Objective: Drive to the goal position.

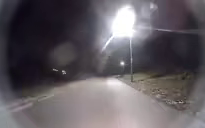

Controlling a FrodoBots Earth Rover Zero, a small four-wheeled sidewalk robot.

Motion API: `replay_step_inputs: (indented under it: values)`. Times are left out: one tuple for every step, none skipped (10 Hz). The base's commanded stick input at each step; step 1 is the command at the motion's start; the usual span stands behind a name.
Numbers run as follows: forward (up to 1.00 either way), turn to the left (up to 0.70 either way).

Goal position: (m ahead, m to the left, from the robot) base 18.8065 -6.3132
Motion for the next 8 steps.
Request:
replay_step_inputs:
  values:
    - [1.00, 0.00]
    - [1.00, 0.00]
    - [1.00, 0.00]
    - [1.00, 0.00]
    - [1.00, 0.00]
    - [1.00, 0.00]
    - [1.00, 0.00]
    - [1.00, 0.00]
